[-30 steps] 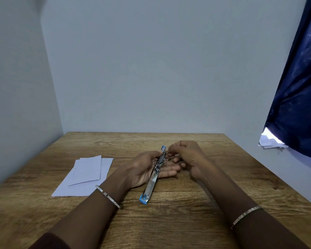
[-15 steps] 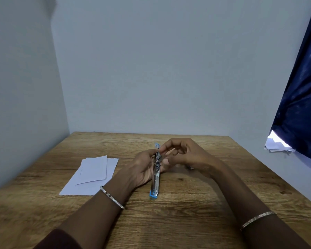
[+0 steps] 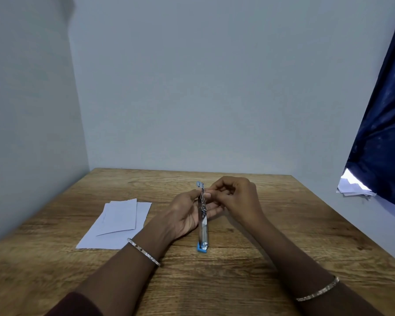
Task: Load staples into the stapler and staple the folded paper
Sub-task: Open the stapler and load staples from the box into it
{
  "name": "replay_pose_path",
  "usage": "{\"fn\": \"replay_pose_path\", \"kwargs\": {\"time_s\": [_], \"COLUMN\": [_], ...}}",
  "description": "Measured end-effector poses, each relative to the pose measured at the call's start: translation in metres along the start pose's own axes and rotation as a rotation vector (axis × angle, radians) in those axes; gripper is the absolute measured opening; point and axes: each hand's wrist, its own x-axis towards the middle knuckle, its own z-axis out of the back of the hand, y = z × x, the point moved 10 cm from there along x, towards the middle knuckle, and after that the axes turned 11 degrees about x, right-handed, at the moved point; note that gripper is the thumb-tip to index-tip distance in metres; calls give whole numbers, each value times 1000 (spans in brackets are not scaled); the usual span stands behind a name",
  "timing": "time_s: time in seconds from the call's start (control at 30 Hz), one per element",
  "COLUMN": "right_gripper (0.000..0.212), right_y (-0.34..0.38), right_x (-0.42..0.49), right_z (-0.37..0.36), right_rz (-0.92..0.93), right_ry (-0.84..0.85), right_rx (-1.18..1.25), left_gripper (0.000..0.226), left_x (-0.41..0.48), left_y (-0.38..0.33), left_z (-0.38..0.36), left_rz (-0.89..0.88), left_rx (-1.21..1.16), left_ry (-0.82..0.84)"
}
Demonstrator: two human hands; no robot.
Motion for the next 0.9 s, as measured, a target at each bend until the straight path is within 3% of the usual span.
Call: {"fn": "replay_pose_path", "kwargs": {"time_s": [0.17, 0.47, 0.67, 0.9], "right_gripper": [6, 10, 7, 10], "right_y": [0, 12, 17, 3], "right_x": [-1, 0, -2, 1], "right_z": [-2, -10, -13, -3], "right_rz": [32, 84, 95, -6], "right_ry": [-26, 74, 107, 14], "right_rx": [-50, -145, -129, -128], "left_gripper": [43, 44, 52, 42], "left_x": [-1, -3, -1, -2], "left_y": [-4, -8, -11, -2], "left_z": [2, 8, 4, -11], "left_rz": [-35, -68, -89, -64], "left_rx": [10, 14, -10, 6], "left_ry": [-24, -97, -37, 37]}}
